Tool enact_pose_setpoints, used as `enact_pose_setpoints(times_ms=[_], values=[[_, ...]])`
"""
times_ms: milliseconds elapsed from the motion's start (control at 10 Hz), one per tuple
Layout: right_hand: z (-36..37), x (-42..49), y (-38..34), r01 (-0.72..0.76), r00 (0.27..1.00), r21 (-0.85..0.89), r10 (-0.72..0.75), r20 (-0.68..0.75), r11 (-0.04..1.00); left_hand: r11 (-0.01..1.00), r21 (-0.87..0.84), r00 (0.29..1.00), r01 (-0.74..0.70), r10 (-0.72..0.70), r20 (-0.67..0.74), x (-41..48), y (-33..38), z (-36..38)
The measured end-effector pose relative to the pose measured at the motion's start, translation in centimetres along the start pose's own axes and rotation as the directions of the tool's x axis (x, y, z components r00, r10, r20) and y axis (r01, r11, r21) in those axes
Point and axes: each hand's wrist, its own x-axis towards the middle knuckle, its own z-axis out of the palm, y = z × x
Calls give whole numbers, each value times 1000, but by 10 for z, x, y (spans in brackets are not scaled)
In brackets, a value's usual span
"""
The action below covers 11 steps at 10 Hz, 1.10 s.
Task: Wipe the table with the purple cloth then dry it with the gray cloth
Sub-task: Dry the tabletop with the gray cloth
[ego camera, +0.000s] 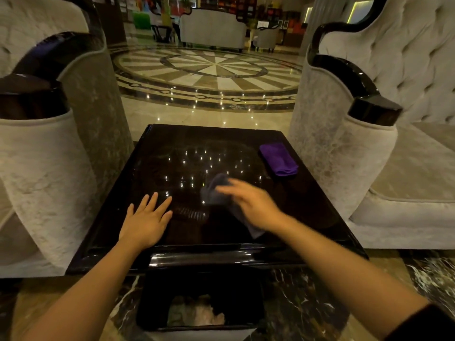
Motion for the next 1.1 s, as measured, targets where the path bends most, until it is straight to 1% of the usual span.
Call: enact_pose_setpoints(times_ms=[100, 200, 300, 400, 500, 600, 800, 900, 1000, 1100], values=[[-23, 30, 28, -93, 988, -75, 82, -128, 993, 1000, 0, 1000, 3, -3, -2, 2, -1, 1], [-35, 64, 67, -217, 966, -199, 180, -188, 956, 1000, -8, 1000, 1, -1, 5, 3, -1, 0], [-22, 84, 102, -379, 923, -281, 381, -48, 882, 1000, -22, 1000, 6, -6, 5, 2, -1, 0], [-3, 84, 121, -466, 845, -335, 524, 106, 819, 999, -33, 1000, 13, -12, 3, 2, -1, 1], [7, 87, 123, -514, 825, -326, 561, 66, 794, 1000, -28, 1000, 6, -6, -10, 3, -2, 2], [10, 95, 119, -494, 833, -331, 547, 85, 804, 1000, -21, 1000, 2, -3, -27, 3, -1, 3], [33, 115, 93, -353, 879, -381, 443, 177, 855, 1000, -8, 999, 13, -13, -32, 3, 0, 3], [44, 117, 76, -258, 908, -370, 354, 223, 893, 1000, -11, 999, 19, -20, -28, 3, 0, 3], [56, 114, 55, -104, 917, -346, 224, 330, 933, 1000, -5, 999, 25, -25, -23, 3, 0, 3], [64, 103, 42, -17, 924, -329, 141, 357, 944, 999, -10, 999, 32, -32, -30, 3, 1, 2]])
